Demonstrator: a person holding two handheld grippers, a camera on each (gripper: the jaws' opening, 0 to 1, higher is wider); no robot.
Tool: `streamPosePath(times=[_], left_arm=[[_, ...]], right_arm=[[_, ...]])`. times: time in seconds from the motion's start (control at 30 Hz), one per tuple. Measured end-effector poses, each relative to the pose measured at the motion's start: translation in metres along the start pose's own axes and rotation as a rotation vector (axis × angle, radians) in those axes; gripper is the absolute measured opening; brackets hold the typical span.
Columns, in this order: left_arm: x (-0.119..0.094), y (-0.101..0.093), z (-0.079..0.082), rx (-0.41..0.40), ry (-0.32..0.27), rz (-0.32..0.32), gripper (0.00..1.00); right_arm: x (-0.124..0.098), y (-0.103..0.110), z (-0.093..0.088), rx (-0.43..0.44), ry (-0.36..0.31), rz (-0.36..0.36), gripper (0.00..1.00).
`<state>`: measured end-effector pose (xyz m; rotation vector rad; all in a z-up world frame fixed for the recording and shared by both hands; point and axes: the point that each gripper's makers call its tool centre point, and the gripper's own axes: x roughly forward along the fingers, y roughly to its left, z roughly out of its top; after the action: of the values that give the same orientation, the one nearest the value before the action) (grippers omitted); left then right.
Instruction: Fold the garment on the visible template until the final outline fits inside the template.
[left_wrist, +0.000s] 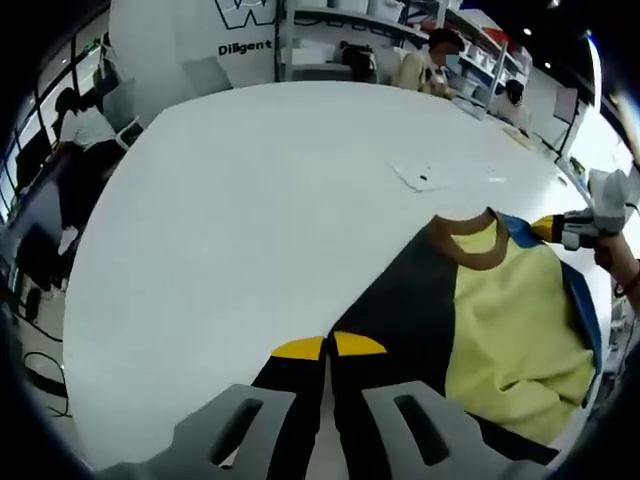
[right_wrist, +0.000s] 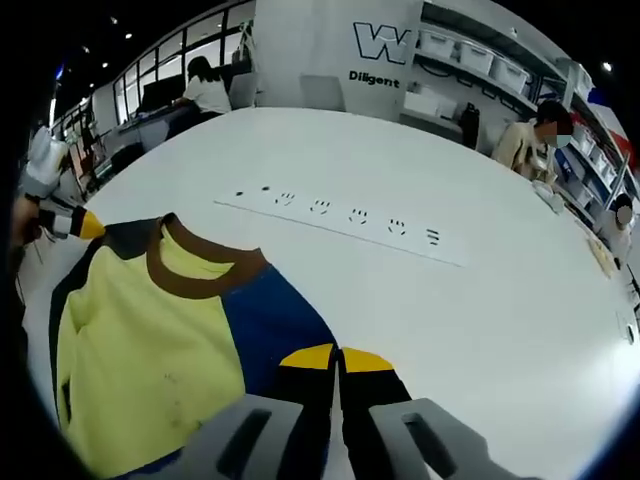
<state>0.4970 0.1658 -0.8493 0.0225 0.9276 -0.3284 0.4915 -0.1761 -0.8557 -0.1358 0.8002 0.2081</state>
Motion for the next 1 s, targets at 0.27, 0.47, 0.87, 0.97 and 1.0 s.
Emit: streamPosePath(times=[0.27,0.47,0.87,0.97,1.0], left_arm=[[-0.024,-0.005,0.000,-0.001,-0.044,0.004,0.32],[-0.037,-0.015,-0.010,-0.007,-0.064,-0.002,0.45],[-0.069,-0.048,-0.022,0.039,-0.128,-0.072,0.78],[-0.075,-0.051,-0.030,0.052,-0.120,-0.076,0.80],[-0.075,-0.052,-0.032,0.052,-0.119,-0.076,0.80]], right_arm=[[-0.019,0.010,0.009,0.073,-0.059,0.043,0.18],[-0.044,0.035,0.014,0.095,-0.100,0.136,0.46],[-0.092,0.064,0.009,0.090,-0.138,0.258,0.81],[-0.102,0.074,-0.003,0.055,-0.121,0.279,0.84],[-0.103,0.075,-0.005,0.052,-0.118,0.283,0.84]])
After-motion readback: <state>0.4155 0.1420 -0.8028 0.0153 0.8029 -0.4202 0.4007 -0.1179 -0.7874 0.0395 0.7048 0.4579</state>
